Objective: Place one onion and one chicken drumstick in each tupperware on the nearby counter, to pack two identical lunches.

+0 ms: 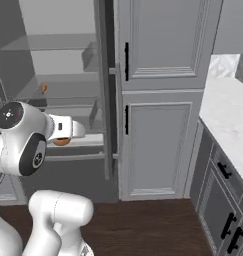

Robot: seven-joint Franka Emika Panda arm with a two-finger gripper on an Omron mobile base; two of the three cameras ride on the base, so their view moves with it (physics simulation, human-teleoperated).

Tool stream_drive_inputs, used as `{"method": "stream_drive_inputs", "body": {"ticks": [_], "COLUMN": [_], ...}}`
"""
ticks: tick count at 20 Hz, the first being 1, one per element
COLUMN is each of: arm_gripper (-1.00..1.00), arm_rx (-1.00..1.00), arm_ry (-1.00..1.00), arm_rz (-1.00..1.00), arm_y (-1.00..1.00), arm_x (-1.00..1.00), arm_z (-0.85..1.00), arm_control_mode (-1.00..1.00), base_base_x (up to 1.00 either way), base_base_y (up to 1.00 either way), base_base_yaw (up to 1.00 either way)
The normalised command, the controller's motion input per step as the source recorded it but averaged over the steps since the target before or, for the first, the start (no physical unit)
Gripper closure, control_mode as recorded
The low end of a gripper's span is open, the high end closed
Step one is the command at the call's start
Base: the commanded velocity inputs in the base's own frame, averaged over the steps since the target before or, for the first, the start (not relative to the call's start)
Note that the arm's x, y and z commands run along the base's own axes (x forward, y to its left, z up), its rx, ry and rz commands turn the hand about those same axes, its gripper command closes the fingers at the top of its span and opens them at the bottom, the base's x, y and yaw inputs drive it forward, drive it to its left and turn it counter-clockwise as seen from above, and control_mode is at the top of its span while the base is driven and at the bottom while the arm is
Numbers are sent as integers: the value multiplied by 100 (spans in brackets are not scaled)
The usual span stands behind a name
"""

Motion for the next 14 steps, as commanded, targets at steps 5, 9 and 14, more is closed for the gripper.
{"method": "stream_drive_inputs", "body": {"ticks": [5,9,14], "arm_gripper": [100,100,100], "arm_rx": [0,0,0], "arm_ry": [0,0,0], "arm_rz": [0,0,0], "arm_y": [0,0,0], "arm_x": [0,0,0], "arm_z": [0,0,0], "arm_control_mode": [100,100,100], "base_base_x": [-11,-7,-1], "base_base_y": [-48,-50,-68], "base_base_yaw": [-57,-59,-57]}}
